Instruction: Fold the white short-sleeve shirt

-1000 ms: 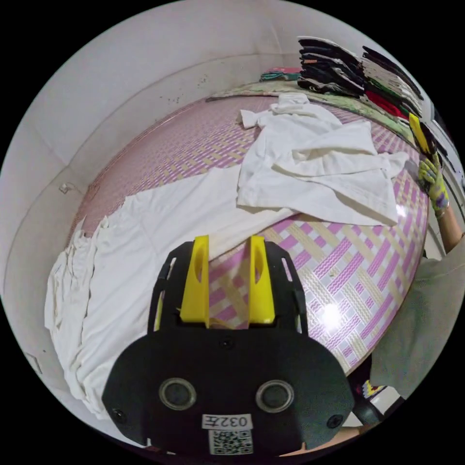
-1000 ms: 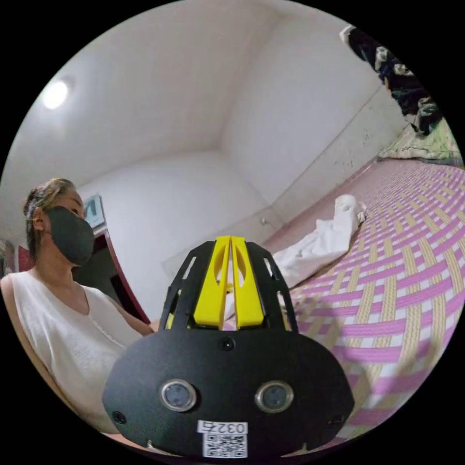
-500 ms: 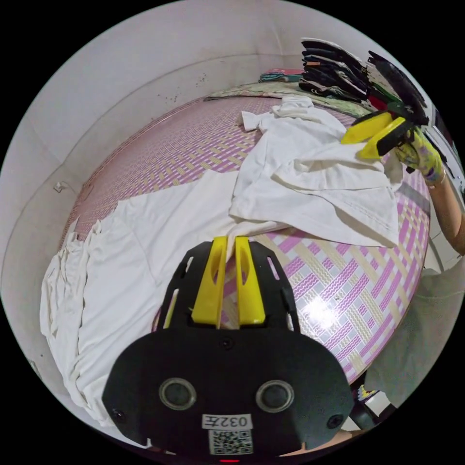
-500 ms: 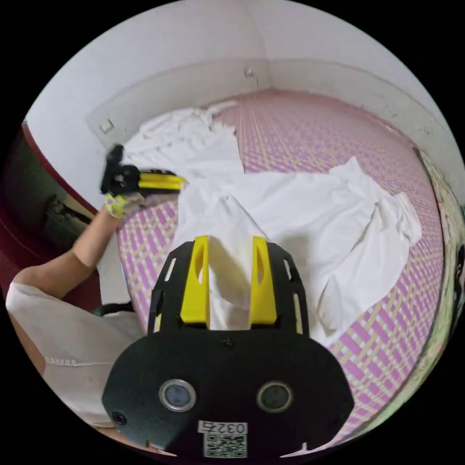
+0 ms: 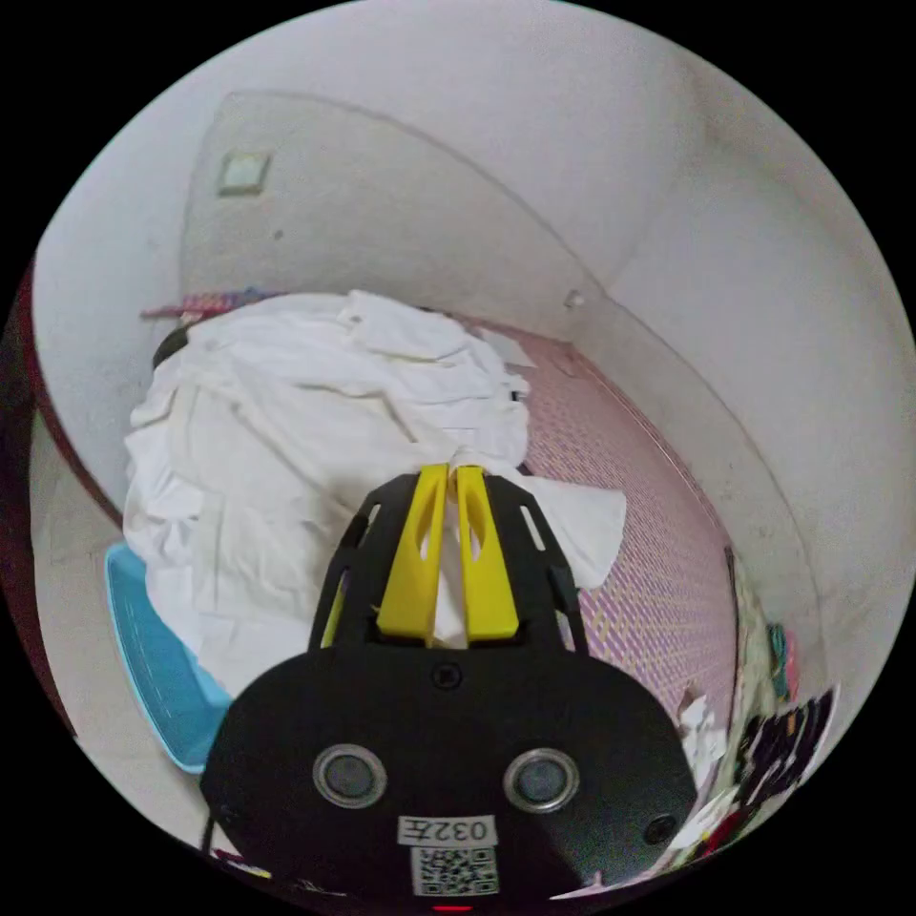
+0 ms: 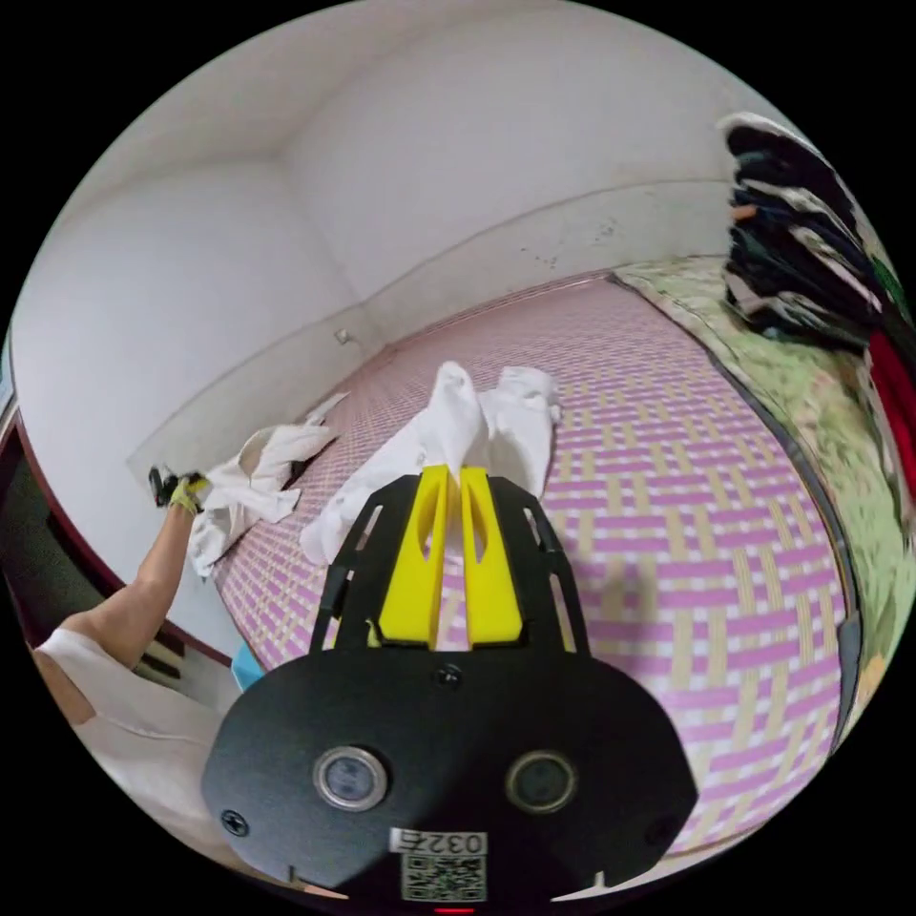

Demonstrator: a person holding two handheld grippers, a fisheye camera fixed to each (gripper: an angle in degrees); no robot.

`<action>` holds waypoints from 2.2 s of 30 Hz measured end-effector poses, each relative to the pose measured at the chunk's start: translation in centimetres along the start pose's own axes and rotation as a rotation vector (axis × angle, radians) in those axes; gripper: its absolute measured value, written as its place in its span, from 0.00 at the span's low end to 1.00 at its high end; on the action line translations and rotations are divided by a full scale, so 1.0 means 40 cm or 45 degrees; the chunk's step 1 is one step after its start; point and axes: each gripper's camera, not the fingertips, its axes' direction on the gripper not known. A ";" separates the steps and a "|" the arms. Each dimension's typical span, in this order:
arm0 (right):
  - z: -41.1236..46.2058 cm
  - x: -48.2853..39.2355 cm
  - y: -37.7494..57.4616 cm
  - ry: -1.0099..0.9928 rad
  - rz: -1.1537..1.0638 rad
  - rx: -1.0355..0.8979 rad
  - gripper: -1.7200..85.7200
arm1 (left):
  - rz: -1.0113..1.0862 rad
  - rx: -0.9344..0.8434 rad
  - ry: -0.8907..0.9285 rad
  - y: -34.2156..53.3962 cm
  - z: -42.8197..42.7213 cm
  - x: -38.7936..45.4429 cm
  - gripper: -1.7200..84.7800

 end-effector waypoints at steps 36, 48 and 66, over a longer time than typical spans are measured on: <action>-0.417 0.248 0.470 -0.212 0.182 0.262 0.11 | 2.087 -1.307 1.125 1.377 0.108 1.330 0.13; -0.467 0.317 0.541 -0.225 0.205 0.352 0.11 | 1.423 -1.838 2.077 1.192 -0.024 1.513 0.01; -0.491 0.254 0.530 -0.154 0.057 0.430 0.11 | 0.603 -1.213 2.841 0.507 0.060 1.108 0.00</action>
